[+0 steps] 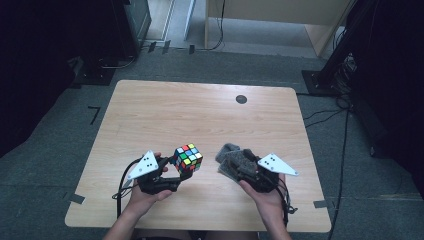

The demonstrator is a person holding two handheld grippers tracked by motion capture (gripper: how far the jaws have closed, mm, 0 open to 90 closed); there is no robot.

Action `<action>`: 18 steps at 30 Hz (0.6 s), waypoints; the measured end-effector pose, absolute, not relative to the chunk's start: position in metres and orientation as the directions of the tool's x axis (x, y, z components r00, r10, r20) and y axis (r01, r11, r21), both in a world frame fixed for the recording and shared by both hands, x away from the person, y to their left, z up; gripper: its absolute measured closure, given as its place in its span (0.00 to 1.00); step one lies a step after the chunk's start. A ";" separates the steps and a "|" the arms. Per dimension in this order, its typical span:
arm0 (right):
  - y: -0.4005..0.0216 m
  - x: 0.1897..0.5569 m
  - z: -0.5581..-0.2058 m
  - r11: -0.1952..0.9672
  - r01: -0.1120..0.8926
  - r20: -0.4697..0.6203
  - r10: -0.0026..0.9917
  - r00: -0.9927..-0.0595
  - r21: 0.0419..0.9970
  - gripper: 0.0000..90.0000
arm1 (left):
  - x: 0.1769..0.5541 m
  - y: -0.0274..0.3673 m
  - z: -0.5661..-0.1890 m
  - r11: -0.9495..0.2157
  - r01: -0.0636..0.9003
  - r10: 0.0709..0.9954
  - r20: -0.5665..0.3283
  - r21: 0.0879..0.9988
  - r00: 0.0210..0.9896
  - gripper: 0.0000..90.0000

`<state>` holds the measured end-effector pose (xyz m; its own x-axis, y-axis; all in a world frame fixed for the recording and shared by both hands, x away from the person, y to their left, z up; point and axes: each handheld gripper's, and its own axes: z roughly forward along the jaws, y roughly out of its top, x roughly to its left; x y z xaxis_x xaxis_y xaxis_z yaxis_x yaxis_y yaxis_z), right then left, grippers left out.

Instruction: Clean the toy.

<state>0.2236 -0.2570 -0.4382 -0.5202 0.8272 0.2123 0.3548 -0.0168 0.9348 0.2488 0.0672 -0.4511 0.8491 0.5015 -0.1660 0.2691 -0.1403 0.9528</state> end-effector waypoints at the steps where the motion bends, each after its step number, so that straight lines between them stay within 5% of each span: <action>1: -0.249 0.220 -0.433 -0.023 0.348 0.223 0.806 -0.548 0.937 0.42 | 0.248 0.065 -0.452 -0.154 0.261 0.505 -0.151 0.953 0.850 0.37; 6: -0.216 0.204 -0.419 -0.047 0.351 0.275 0.722 -0.635 0.935 0.35 | 0.242 0.053 -0.456 -0.191 0.237 0.506 -0.111 0.953 0.855 0.37; 12: -0.197 0.200 -0.422 -0.060 0.414 0.332 0.708 -0.624 0.908 0.24 | 0.231 0.035 -0.460 -0.257 0.182 0.503 -0.030 0.949 0.864 0.37; 18: -0.194 0.200 -0.426 -0.072 0.450 0.363 0.711 -0.603 0.890 0.28 | 0.223 0.021 -0.463 -0.289 0.142 0.488 0.019 0.947 0.872 0.37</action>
